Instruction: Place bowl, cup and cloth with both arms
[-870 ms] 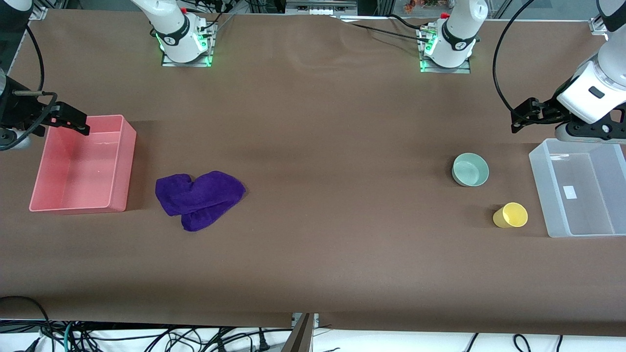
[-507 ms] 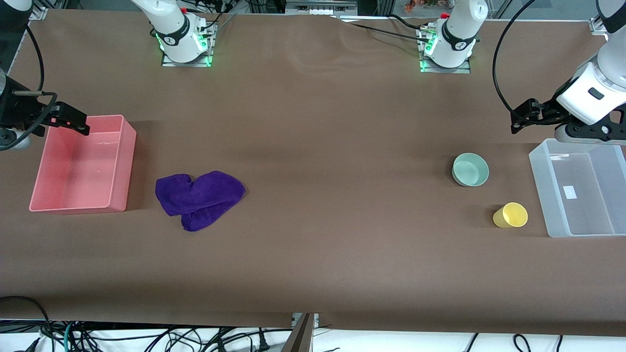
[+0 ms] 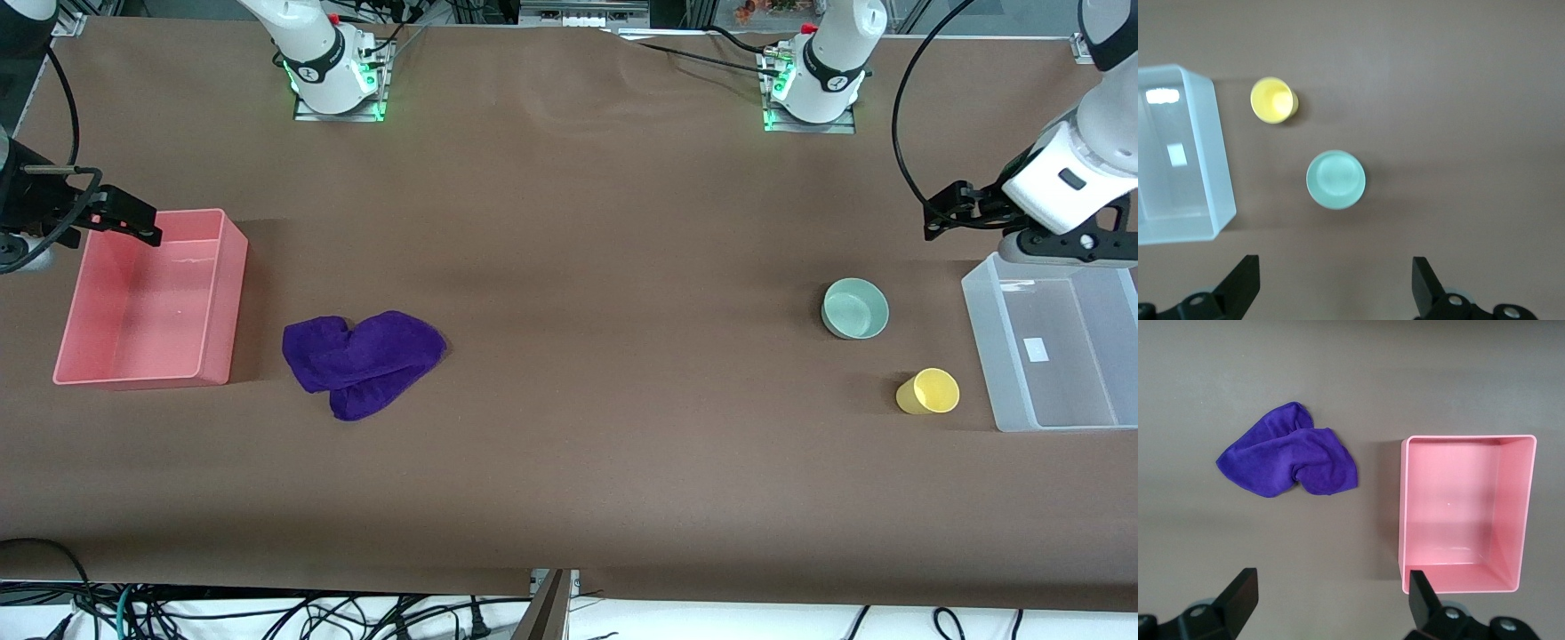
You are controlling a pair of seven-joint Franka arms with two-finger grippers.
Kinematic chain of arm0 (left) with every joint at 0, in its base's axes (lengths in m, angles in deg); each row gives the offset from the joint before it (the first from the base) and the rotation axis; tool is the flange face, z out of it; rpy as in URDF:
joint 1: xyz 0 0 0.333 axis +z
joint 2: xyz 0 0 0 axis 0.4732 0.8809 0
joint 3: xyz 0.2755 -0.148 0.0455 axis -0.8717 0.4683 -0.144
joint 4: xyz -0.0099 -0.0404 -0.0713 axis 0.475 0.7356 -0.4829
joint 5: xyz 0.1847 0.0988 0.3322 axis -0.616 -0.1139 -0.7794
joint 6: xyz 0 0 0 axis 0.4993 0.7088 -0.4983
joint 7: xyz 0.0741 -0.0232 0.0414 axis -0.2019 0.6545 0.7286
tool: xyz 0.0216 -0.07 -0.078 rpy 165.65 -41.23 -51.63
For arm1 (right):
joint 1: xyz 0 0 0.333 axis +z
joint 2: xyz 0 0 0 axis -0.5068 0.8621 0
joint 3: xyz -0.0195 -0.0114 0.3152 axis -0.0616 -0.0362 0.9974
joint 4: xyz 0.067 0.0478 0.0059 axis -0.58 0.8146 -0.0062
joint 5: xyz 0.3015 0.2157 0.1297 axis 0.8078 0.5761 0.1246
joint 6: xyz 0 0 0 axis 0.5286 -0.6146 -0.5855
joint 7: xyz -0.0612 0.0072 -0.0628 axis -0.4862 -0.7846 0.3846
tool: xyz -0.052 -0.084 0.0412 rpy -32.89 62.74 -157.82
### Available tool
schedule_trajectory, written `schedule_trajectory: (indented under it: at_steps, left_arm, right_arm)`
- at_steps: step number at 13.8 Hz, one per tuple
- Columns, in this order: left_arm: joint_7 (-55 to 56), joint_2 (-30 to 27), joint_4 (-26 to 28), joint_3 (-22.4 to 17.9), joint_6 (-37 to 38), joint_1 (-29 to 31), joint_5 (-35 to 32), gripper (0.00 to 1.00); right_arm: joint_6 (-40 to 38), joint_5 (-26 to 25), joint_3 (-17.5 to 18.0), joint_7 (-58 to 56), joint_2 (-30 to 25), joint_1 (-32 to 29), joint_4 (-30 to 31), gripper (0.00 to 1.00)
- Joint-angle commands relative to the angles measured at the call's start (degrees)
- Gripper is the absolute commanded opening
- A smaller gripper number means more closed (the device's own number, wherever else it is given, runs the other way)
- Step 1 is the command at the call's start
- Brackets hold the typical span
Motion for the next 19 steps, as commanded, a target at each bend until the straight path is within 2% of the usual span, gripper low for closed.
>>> schedule_trajectory:
  at_steps: [1, 5, 7, 10, 12, 15, 16, 18, 19]
  left_arm:
    - [0.25, 3.55, -1.15, -0.36, 3.60, 1.34, 0.22, 1.00]
    - [-2.12, 11.44, -1.05, -0.18, 2.90, 6.96, -0.31, 1.00]
    - [-2.21, 14.88, 1.65, -0.18, -1.20, 7.94, -0.39, 1.00]
    - [-2.39, 15.60, 13.58, -0.18, -17.26, 9.52, -0.31, 1.00]
    - [-3.26, 15.95, 22.02, -0.18, -29.21, 9.70, -0.31, 1.00]
    - [-6.59, 18.93, 26.01, -0.18, -38.21, 10.93, -0.22, 1.00]
    - [-7.83, 20.07, 26.19, -0.10, -39.36, 11.71, 0.13, 0.92]
    - [-8.98, 21.92, 26.10, 0.17, -39.73, 13.38, 1.18, 0.50]
    - [-9.33, 22.80, 26.10, 0.17, -39.73, 13.83, 3.62, 0.21]
  right_arm:
    - [-0.67, -0.22, 0.01, -0.67, 0.34, -0.19, -1.22, 1.00]
    - [-0.32, 0.04, 0.01, -0.49, 0.43, -0.27, -1.22, 1.00]
    - [-0.40, 0.04, 0.10, -0.49, 1.21, -0.10, -0.96, 1.00]
    - [0.21, -0.39, 0.36, -0.49, 4.99, 0.43, -0.61, 1.00]
    - [0.39, -0.49, 0.36, -0.49, 9.55, 2.18, -0.52, 1.00]
    - [3.26, 1.18, 0.36, -0.32, 14.05, 3.15, 1.48, 1.00]
    - [7.64, 1.10, 0.36, 0.47, 13.79, 4.63, 5.42, 1.00]
    - [19.31, 1.27, 0.36, 0.56, 13.70, 5.09, 14.55, 1.00]
    - [25.81, 1.36, 0.45, 0.56, 13.79, 5.52, 19.64, 1.00]
